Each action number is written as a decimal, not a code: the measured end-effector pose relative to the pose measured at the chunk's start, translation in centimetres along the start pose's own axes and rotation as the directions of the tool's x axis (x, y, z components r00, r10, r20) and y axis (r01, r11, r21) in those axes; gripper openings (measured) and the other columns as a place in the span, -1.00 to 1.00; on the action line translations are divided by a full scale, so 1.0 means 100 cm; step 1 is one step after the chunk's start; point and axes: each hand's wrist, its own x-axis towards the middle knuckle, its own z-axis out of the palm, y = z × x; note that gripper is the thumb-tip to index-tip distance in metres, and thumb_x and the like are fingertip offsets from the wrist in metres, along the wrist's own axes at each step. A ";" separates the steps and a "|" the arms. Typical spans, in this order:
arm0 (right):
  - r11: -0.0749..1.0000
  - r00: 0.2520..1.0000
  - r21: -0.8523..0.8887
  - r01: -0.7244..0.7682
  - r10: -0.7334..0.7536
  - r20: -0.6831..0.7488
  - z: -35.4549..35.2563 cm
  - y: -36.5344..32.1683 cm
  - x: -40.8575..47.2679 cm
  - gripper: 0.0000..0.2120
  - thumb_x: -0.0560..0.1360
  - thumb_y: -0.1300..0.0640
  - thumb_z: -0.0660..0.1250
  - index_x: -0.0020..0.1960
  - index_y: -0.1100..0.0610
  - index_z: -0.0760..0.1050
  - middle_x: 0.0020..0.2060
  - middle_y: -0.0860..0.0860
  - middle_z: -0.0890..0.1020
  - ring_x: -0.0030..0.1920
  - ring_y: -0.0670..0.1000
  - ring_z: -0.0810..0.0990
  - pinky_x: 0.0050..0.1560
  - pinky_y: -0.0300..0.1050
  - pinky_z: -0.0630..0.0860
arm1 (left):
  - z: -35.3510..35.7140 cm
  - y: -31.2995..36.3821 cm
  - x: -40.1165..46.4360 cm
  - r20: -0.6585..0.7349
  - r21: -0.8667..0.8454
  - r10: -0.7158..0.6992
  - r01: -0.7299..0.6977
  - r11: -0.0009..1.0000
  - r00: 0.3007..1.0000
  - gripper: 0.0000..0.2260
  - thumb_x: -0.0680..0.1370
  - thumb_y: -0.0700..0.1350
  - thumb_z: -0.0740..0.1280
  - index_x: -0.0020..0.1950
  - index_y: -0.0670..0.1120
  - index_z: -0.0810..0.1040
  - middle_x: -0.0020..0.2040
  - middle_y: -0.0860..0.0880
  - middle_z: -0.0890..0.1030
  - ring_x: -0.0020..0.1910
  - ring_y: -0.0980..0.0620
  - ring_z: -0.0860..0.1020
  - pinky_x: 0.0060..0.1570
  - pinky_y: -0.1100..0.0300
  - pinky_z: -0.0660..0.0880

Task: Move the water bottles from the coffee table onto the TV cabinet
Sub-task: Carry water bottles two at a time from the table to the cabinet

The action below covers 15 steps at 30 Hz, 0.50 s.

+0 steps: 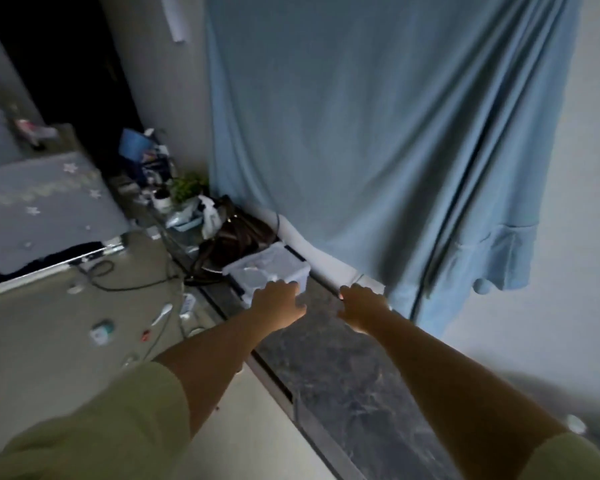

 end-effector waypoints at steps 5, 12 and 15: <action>0.976 0.977 -0.046 0.215 -0.214 0.020 0.001 -0.104 0.008 -0.58 0.59 0.05 0.17 0.43 0.08 0.27 0.34 0.09 0.42 0.33 0.14 0.43 0.27 0.06 0.41 | -0.023 -0.086 -0.057 -0.076 -0.048 -0.211 0.207 0.977 0.975 -0.64 0.55 0.05 0.28 0.28 -0.09 0.47 0.25 -0.13 0.53 0.28 -0.14 0.48 0.19 0.03 0.43; 0.945 0.948 -0.083 0.317 -0.314 0.051 0.018 -0.212 -0.018 -0.64 0.63 0.07 0.13 0.40 0.10 0.32 0.32 0.11 0.45 0.31 0.14 0.45 0.24 0.07 0.41 | -0.039 -0.170 -0.139 -0.125 -0.060 -0.322 0.317 0.947 0.938 -0.63 0.54 0.07 0.26 0.31 -0.03 0.45 0.28 -0.10 0.50 0.31 -0.12 0.43 0.23 0.06 0.38; 0.934 0.935 -0.072 0.350 -0.344 0.091 0.027 -0.258 -0.035 -0.64 0.60 0.08 0.16 0.37 0.11 0.36 0.32 0.09 0.47 0.33 0.11 0.44 0.27 0.03 0.39 | -0.044 -0.212 -0.181 -0.126 -0.053 -0.361 0.357 0.933 0.924 -0.63 0.52 0.09 0.26 0.28 -0.03 0.45 0.23 -0.10 0.50 0.27 -0.13 0.45 0.20 0.04 0.41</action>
